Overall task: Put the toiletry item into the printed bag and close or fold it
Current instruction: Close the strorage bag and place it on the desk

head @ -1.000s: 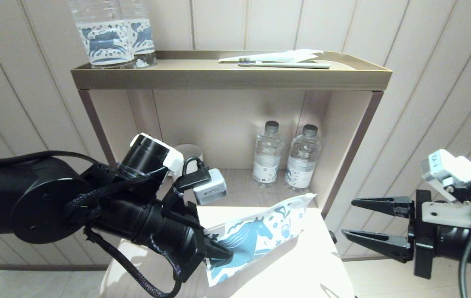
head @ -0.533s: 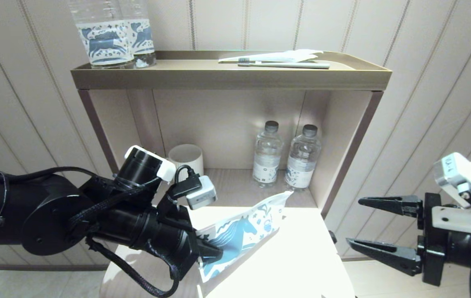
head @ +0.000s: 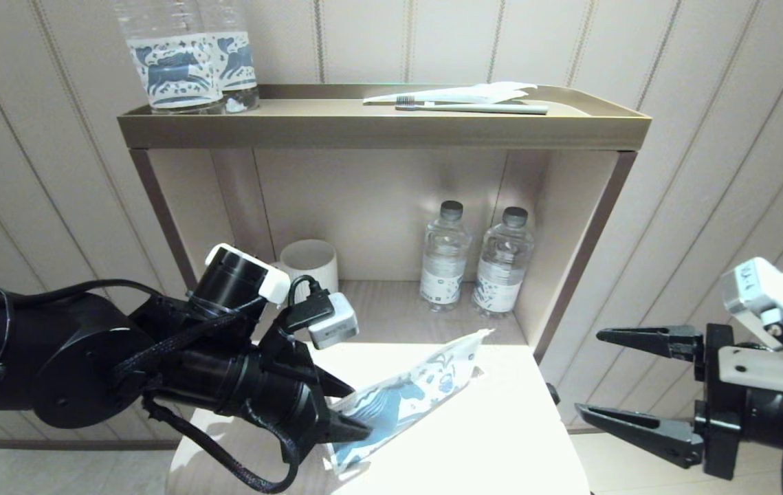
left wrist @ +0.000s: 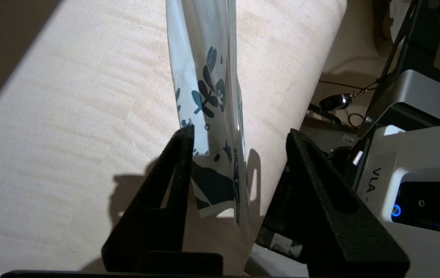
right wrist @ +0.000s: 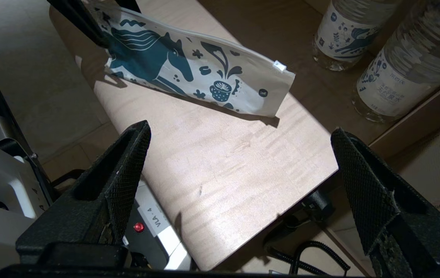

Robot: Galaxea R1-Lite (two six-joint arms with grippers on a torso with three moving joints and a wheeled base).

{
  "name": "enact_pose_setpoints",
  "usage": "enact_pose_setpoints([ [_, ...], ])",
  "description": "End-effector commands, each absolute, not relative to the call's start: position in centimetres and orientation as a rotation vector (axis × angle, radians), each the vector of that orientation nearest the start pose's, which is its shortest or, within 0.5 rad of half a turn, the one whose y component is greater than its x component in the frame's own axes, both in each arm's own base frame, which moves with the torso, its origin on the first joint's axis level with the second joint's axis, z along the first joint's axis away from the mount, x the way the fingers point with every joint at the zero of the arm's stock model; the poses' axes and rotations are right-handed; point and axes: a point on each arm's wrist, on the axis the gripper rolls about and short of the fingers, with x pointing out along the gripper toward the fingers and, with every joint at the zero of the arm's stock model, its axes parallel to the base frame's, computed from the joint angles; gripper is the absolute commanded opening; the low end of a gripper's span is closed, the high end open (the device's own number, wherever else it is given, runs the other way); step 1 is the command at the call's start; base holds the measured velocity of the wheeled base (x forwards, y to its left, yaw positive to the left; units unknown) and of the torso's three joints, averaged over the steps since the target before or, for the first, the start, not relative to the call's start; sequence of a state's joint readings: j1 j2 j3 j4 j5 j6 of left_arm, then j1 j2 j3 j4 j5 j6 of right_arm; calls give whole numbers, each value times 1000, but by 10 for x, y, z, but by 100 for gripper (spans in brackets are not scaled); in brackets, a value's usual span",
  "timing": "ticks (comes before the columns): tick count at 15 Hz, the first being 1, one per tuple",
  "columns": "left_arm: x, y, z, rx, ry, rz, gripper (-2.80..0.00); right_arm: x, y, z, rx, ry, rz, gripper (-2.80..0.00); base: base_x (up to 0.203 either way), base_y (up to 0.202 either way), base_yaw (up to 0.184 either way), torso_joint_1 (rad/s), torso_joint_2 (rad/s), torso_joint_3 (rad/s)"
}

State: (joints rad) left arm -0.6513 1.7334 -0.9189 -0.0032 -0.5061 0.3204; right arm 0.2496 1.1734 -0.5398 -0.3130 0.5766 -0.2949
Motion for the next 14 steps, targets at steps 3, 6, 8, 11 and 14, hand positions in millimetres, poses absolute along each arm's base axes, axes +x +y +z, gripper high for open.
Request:
enact_pose_setpoints([
  [3, 218, -173, 169, 319, 599, -1201, 0, 155, 52, 200, -222, 206, 866, 0, 0, 0, 0, 0, 0, 0],
  [6, 198, -156, 200, 301, 501, -1182, 0, 156, 53, 198, -220, 218, 868, 0, 0, 0, 0, 0, 0, 0],
  [8, 181, -143, 217, 295, 455, -1163, 0, 157, 53, 198, -219, 221, 869, 0, 0, 0, 0, 0, 0, 0],
  [11, 155, -122, 238, 272, 402, -1079, 0, 157, 52, 198, -216, 225, 862, 0, 0, 0, 0, 0, 0, 0],
  [14, 128, -98, 243, 241, 404, -877, -280, 156, 51, 200, -214, 220, 855, 0, 0, 0, 0, 0, 0, 0],
])
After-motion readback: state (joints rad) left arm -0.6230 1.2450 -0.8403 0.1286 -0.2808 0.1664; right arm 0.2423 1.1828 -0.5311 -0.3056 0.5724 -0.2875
